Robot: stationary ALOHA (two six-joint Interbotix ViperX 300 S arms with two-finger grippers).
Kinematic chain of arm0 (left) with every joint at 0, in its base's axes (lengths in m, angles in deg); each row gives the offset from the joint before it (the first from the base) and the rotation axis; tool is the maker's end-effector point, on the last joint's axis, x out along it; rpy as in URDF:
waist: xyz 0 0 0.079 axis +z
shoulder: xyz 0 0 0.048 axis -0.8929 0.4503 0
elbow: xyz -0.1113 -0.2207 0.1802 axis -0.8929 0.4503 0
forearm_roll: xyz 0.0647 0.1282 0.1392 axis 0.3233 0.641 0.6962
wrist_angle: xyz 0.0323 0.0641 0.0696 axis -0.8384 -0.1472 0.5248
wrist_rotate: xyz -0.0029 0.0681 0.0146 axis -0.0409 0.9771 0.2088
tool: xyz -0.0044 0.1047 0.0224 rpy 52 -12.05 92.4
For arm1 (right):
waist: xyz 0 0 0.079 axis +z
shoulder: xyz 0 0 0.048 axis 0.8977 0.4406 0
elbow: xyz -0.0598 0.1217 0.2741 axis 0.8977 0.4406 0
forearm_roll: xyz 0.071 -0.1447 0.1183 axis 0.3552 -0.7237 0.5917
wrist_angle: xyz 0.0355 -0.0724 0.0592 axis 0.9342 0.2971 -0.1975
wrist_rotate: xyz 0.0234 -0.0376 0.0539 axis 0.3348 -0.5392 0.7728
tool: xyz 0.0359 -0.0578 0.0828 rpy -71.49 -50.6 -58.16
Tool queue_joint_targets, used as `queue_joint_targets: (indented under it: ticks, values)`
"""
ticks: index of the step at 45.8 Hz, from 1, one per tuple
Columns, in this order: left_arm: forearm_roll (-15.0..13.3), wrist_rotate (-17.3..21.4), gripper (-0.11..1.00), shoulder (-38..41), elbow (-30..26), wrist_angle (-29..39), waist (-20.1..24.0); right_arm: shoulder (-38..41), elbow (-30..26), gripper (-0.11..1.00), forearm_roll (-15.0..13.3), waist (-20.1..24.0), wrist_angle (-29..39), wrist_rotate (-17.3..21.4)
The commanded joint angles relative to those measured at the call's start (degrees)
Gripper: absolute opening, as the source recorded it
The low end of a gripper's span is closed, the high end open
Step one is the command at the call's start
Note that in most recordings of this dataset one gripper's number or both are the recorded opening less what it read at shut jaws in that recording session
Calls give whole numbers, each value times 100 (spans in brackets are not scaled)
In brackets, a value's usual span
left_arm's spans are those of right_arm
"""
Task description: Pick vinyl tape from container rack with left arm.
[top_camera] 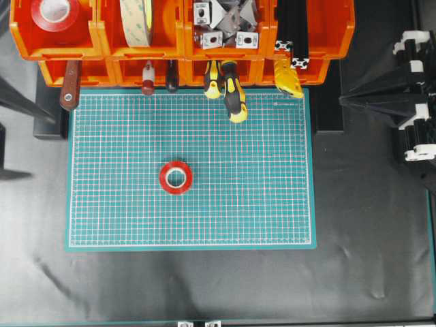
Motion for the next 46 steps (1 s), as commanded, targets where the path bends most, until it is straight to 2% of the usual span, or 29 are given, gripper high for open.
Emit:
queue_joint_targets:
  ticks: [1,14,46]
  values:
    - [9,-18,87,-554,158,-44,97,35,-202,-1,9,9,26,0]
    - [9,-9,87,-1591,554,-44,439,26,-193,-1,53,9,105,97]
    - [9,-26,84,-1617,642,-44,536,26,-202,-1,53,0,105,176]
